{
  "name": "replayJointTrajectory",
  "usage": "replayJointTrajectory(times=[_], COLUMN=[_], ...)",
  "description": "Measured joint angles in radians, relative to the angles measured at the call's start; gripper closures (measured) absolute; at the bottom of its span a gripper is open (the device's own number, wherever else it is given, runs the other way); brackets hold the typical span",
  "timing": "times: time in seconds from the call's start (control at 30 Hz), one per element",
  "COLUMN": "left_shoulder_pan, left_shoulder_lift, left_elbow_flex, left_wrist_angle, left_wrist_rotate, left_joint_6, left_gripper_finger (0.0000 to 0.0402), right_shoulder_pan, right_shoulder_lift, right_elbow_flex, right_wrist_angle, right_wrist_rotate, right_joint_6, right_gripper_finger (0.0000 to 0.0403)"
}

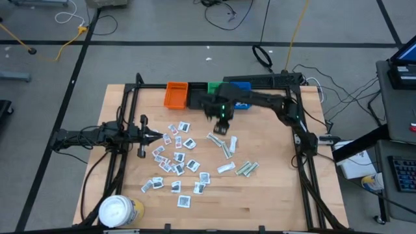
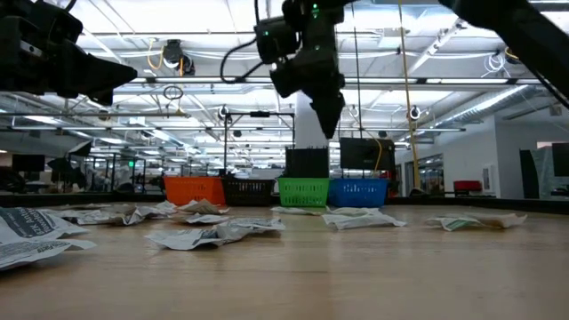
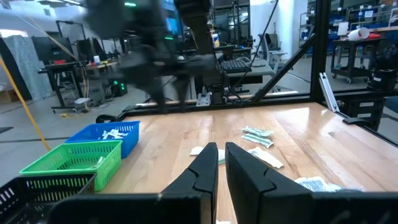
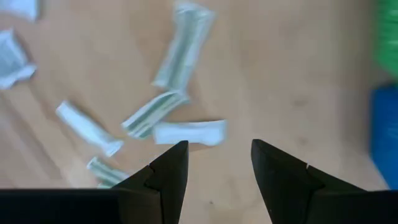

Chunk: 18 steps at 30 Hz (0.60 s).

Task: Pick & Place First Aid Supplies
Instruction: Put the green bandage into the green bin

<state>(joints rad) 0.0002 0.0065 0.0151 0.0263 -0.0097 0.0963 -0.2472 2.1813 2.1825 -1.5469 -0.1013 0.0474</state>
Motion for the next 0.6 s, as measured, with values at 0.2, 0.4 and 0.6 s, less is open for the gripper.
replayJointTrajectory(times=[0.2, 0.4, 0.6], left_shoulder_pan=[0.0, 0.0, 0.0], left_shoulder_lift=[0.0, 0.0, 0.0], left_elbow_flex=[0.0, 0.0, 0.0], left_wrist_angle=[0.0, 0.0, 0.0], left_wrist_rotate=[0.0, 0.0, 0.0], left_joint_6=[0.0, 0.0, 0.0], left_gripper_finger=[0.0364, 0.0364, 0.0364], right_shoulder_pan=[0.159, 0.32, 0.445], right_shoulder_lift=[-0.127, -0.275, -0.4], right_elbow_flex=[-0.194, -0.439, -0.654], right_wrist_angle=[0.05, 0.144, 0.2], right_wrist_rotate=[-0.001, 0.0, 0.001], right_joint_6=[-0.06, -0.153, -0.212], right_gripper_finger=[0.0236, 0.0236, 0.0236])
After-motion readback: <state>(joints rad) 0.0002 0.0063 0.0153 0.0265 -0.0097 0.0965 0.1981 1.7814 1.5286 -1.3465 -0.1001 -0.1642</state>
